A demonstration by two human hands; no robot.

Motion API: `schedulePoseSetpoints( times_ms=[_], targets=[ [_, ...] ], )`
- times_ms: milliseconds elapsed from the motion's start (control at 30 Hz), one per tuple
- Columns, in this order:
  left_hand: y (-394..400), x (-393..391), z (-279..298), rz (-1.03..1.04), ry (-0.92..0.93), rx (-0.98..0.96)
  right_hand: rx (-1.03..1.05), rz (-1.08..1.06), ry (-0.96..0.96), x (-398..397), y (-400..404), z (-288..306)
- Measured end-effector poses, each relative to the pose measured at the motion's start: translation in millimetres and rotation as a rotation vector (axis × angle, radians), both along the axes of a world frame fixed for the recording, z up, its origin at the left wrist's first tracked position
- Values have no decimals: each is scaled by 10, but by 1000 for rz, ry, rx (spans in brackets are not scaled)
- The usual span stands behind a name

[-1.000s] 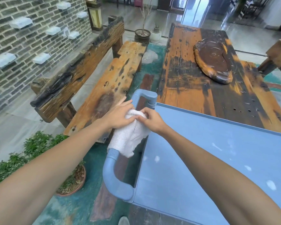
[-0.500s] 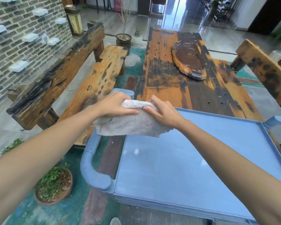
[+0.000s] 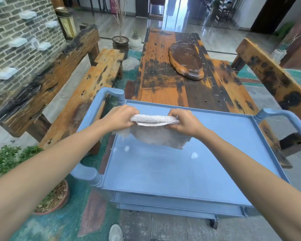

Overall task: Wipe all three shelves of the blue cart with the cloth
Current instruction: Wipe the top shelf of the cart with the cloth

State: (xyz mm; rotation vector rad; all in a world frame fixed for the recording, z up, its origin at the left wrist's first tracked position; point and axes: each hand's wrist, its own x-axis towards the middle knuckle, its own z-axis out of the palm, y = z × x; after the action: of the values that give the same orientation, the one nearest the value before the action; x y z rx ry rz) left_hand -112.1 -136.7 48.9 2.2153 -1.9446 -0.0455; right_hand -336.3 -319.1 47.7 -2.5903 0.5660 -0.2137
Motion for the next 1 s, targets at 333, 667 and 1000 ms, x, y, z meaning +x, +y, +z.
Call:
schedulePoseSetpoints(
  times_ms=[333, 667, 1000],
  targets=[
    [902, -563, -1101, -54, -101, 360, 19, 170, 304, -560, 783, -1178],
    [376, -332, -1305, 663, 491, -99, -28, 291, 143, -291, 1152, -1722],
    [-37, 196, -1579, 964, 1097, -18, -189, 479, 212, 326, 1362, -2087]
  ],
)
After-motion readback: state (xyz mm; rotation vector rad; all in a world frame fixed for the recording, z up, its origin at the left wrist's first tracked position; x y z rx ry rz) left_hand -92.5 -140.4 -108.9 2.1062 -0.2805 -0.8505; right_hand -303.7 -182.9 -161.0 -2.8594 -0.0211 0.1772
